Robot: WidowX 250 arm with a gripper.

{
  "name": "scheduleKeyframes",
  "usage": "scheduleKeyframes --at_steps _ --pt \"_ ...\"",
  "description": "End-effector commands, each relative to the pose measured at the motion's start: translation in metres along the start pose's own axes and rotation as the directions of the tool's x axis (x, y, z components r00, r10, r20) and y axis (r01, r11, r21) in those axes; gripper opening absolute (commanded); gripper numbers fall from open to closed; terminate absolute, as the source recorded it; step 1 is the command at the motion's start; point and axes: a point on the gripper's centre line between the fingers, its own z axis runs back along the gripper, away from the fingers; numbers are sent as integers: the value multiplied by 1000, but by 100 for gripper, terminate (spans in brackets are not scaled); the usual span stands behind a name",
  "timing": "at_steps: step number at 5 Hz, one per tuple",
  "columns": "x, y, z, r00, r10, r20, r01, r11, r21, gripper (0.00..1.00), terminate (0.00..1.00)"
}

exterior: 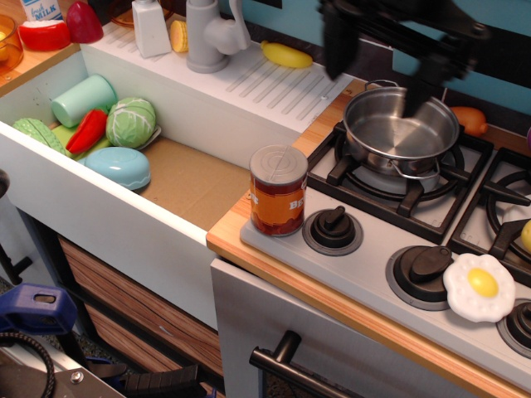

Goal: Put can in pot

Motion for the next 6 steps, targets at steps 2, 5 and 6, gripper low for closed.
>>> scheduleKeyframes --at_steps 2,5,6 --pt "-23 26 -4 991 86 99 -85 996 -12 100 0" --pt "-29 38 -54 988 26 153 -13 996 -85 100 0" --pt "-28 41 -60 988 11 153 4 995 -100 100 0"
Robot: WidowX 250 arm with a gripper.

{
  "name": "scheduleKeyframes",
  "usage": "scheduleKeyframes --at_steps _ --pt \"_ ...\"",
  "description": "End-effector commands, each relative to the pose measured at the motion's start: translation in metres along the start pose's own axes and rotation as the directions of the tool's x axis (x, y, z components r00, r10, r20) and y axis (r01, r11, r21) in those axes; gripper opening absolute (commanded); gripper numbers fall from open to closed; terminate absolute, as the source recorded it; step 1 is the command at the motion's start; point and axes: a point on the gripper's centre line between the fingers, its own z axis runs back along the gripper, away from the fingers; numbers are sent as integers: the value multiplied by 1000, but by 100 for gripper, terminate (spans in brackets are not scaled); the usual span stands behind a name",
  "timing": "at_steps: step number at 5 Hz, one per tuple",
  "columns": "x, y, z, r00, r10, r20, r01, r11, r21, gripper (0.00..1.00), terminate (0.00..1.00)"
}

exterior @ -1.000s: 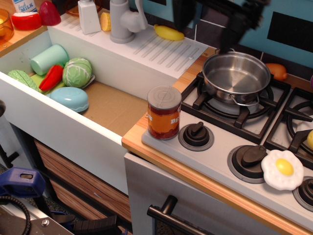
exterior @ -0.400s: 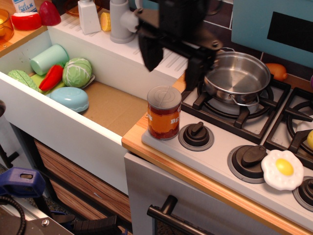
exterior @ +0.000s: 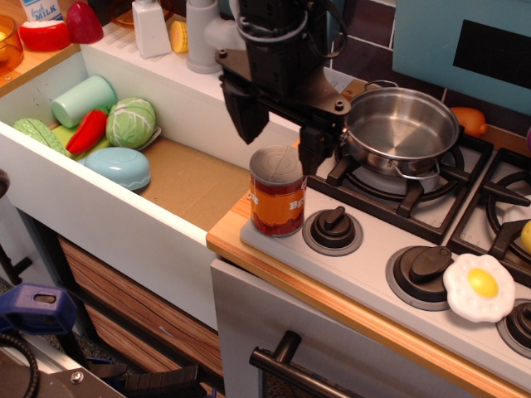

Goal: Put can in pot

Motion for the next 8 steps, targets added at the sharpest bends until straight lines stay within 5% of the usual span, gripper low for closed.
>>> scheduleKeyframes --at_steps 1,6,7,8 --pt "2 3 -12 998 -24 56 24 1000 0 100 0" --pt "-3 11 -36 994 -8 113 11 1000 -27 100 0" --pt "-1 13 -33 995 -8 98 11 999 -36 0 0" --pt "22 14 -10 995 -45 85 43 999 30 0 0"
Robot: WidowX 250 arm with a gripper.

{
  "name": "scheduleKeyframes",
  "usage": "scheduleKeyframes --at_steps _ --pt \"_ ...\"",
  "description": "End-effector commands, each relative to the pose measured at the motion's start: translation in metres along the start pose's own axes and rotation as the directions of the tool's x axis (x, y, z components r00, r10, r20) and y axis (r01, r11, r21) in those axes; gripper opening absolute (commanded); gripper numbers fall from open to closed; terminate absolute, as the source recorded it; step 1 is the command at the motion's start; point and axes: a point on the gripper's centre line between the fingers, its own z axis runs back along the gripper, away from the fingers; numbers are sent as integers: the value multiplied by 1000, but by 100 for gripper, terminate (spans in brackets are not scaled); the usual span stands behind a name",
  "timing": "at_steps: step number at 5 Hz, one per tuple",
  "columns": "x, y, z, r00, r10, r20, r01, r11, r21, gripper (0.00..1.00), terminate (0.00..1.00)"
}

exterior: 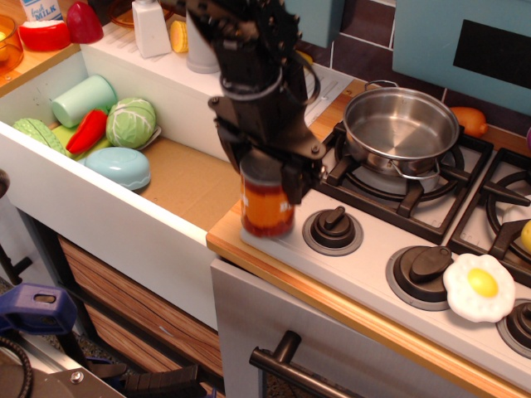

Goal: Put can in pot

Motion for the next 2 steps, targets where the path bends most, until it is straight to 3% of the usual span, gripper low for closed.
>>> scheduleKeyframes --at_steps 1,2 --pt "53 5 62 995 -99 -1 99 994 56 0 0" --pt "94 -15 88 986 -153 65 151 988 29 0 0"
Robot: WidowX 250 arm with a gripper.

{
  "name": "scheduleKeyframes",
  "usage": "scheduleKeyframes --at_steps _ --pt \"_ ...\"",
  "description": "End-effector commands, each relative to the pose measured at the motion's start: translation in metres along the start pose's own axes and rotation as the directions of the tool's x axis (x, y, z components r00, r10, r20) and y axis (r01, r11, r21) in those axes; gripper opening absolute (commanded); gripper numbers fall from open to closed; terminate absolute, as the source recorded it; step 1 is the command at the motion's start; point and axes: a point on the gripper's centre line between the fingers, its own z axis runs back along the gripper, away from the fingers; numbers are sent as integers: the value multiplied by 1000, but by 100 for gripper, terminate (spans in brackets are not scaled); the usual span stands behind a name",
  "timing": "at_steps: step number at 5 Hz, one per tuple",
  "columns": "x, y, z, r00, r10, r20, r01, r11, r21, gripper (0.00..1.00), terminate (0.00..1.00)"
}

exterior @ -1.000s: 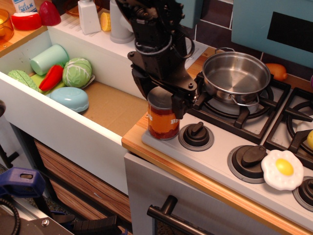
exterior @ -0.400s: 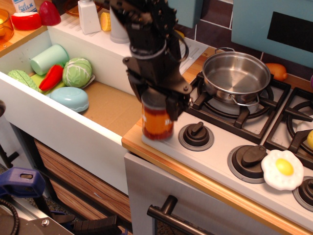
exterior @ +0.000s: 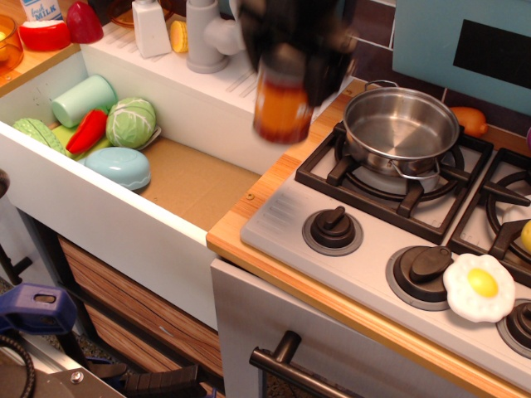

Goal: Put can in pot

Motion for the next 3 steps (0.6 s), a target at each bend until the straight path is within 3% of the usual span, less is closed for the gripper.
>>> scheduleKeyframes --at_steps 1,3 --pt "48 -19 22 993 -51 106 53 998 -20 0 0" --pt "77 -38 -12 977 -67 200 90 990 -106 0 0"
